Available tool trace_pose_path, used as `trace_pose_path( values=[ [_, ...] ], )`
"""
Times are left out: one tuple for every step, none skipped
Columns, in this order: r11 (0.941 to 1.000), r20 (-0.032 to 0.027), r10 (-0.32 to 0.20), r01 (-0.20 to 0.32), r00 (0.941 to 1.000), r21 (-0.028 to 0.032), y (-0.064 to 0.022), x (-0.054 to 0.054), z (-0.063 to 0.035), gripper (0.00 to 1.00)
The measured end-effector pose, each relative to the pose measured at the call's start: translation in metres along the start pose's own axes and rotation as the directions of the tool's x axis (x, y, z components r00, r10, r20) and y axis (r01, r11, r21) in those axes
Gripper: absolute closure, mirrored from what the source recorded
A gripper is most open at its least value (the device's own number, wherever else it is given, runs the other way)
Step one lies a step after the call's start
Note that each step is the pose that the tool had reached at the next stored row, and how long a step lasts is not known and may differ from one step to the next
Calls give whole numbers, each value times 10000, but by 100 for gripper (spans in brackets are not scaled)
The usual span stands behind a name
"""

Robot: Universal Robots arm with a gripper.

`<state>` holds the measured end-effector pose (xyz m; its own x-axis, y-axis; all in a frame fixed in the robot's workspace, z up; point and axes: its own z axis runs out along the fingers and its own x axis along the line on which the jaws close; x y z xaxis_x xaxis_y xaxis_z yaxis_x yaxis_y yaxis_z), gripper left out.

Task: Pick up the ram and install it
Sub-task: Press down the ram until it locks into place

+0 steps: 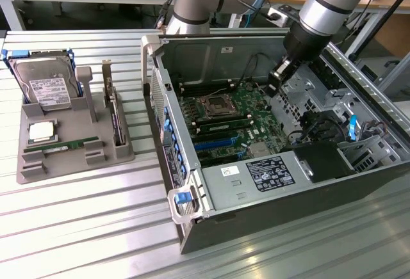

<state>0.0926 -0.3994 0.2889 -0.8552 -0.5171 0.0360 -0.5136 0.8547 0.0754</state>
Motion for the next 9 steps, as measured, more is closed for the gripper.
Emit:
trace_pose_path(
  values=[
    [9993,29,377,-377,9993,-15,0,0,2,89],
    [9976,52,696,-696,9976,-28,0,0,4,89],
    [9944,79,1060,-1060,9943,-44,0,0,6,89],
    [9911,98,1327,-1327,9911,-55,-1,0,8,89],
    [9886,110,1503,-1502,9886,-63,-1,0,10,89],
    [9856,123,1690,-1689,9855,-73,-1,0,12,89],
    [9794,146,2020,-2019,9793,-90,-1,-1,14,89],
    [9714,170,2373,-2371,9713,-108,-1,-1,17,89],
    [9596,198,2812,-2810,9594,-133,-2,-1,20,89]
  ],
)
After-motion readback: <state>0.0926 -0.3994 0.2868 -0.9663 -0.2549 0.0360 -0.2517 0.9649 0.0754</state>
